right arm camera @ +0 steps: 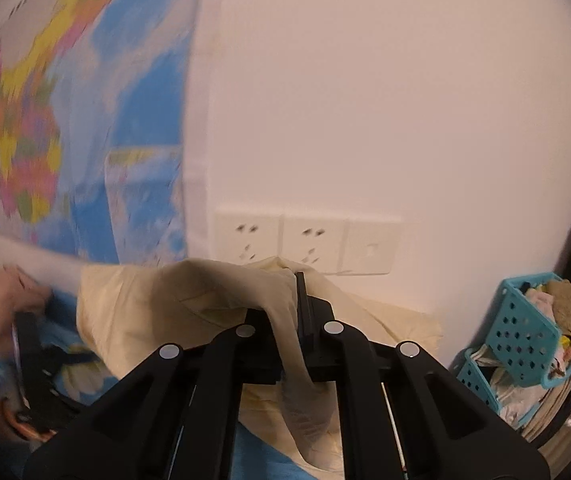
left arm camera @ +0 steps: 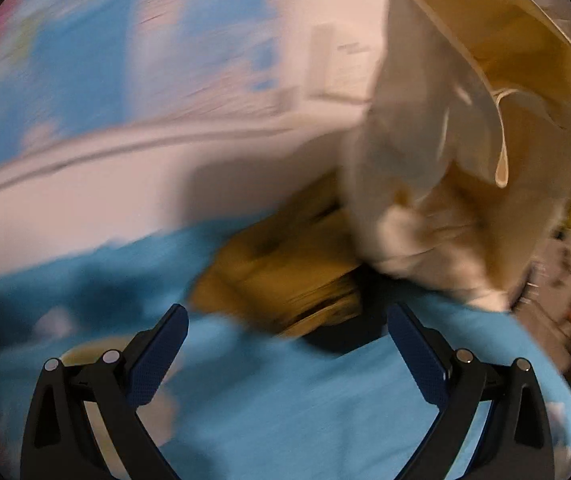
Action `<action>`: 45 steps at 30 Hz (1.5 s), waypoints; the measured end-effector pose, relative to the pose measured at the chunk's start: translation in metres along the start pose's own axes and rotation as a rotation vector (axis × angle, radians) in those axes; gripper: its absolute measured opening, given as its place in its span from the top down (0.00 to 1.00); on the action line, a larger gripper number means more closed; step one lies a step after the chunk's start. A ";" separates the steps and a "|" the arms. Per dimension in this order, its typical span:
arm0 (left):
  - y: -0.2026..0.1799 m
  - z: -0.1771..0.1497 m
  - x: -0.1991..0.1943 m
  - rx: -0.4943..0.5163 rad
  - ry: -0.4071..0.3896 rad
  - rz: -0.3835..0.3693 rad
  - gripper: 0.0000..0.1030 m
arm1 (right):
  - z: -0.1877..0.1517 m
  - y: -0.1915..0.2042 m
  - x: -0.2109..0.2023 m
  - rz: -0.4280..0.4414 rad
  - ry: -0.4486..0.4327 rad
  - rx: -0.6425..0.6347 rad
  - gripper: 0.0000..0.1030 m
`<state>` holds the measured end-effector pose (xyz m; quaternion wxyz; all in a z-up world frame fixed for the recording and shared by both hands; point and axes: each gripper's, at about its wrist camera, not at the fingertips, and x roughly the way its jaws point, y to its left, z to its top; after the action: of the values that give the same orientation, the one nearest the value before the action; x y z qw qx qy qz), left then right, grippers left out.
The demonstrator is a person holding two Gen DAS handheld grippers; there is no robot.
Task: Fold large clothes
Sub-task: 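Lift the cream jacket with the right tool while the left tool grasps another edge, then swing the held cream jacket and lay it flat on the bed with both tools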
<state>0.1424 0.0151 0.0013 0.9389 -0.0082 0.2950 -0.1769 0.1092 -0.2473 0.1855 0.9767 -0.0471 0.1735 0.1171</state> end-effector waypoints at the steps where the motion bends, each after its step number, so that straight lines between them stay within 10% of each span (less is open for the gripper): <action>1: -0.010 0.005 0.003 0.017 -0.024 -0.035 0.06 | 0.003 -0.007 -0.006 0.004 -0.007 0.010 0.95; 5: -0.032 0.026 0.027 0.052 -0.095 -0.110 0.10 | 0.003 -0.035 -0.024 0.019 -0.033 0.056 0.96; 8: -0.038 0.039 0.054 0.020 -0.092 -0.170 0.51 | 0.002 -0.043 -0.023 0.019 -0.040 0.087 0.96; 10: -0.043 0.045 0.067 0.029 -0.060 -0.211 0.97 | 0.000 -0.053 -0.026 0.007 -0.035 0.100 0.96; 19: -0.099 0.118 -0.002 0.077 -0.228 -0.325 0.99 | 0.031 -0.105 -0.106 -0.071 -0.155 0.163 0.97; 29: -0.106 0.179 -0.204 0.033 -0.522 -0.407 0.99 | 0.098 -0.071 -0.301 0.022 -0.474 0.021 0.97; 38: -0.114 0.142 -0.410 0.114 -0.688 -0.135 0.99 | 0.082 -0.024 -0.413 0.334 -0.578 -0.022 0.97; 45: -0.132 0.088 -0.506 0.183 -0.667 0.205 0.99 | 0.070 -0.002 -0.400 0.588 -0.513 0.017 0.97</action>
<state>-0.2378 0.0544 0.3687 0.9933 0.0481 -0.0452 -0.0952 -0.2320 -0.3250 0.3912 0.9135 0.0437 -0.0694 0.3986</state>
